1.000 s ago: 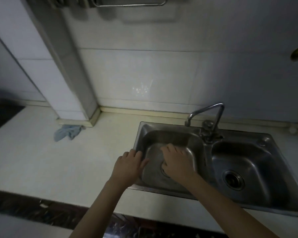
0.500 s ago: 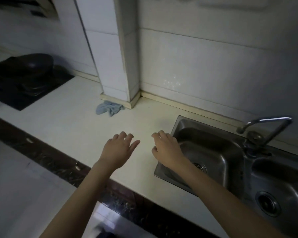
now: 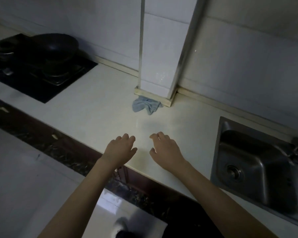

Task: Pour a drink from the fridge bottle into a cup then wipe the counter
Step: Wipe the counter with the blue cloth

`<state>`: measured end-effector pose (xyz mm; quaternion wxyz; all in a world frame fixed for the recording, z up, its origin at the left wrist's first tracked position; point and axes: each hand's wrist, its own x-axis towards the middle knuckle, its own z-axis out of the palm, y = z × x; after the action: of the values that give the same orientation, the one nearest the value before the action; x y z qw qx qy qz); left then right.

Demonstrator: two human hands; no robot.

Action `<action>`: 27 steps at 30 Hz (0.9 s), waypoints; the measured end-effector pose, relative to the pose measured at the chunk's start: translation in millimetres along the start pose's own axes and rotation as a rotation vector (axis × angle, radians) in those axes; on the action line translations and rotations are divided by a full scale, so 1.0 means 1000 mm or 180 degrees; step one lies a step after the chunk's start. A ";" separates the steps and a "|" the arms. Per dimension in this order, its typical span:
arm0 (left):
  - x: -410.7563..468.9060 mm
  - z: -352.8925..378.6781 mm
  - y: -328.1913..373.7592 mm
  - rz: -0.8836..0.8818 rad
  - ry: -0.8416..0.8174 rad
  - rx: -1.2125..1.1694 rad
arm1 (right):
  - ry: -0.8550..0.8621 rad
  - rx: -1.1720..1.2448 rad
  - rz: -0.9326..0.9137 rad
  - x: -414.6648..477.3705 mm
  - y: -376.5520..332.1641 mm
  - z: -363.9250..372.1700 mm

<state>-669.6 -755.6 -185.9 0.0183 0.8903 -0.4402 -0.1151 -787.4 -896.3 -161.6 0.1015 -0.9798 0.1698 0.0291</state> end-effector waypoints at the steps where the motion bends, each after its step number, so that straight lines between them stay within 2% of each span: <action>1: 0.004 -0.002 -0.009 0.0041 -0.0025 -0.0025 | -0.0015 -0.0006 0.0045 0.005 -0.005 0.004; 9: 0.043 0.000 -0.052 0.0211 -0.0179 -0.0355 | -0.0132 0.0041 0.0320 0.054 -0.002 0.027; 18: 0.098 -0.016 -0.066 0.0196 -0.0292 -0.0121 | -0.0192 0.0282 0.0304 0.115 0.010 0.044; 22: 0.131 -0.029 -0.067 0.0396 -0.0268 0.0162 | -0.0110 0.0277 0.0332 0.133 0.024 0.038; 27: 0.181 -0.038 -0.061 0.0713 -0.0228 0.0184 | 0.0085 0.0178 0.0704 0.155 0.039 0.026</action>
<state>-507.7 -862.9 -191.6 -0.0104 0.8310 -0.5404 -0.1313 -655.4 -977.8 -208.3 0.1227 -0.9522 0.2790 0.0223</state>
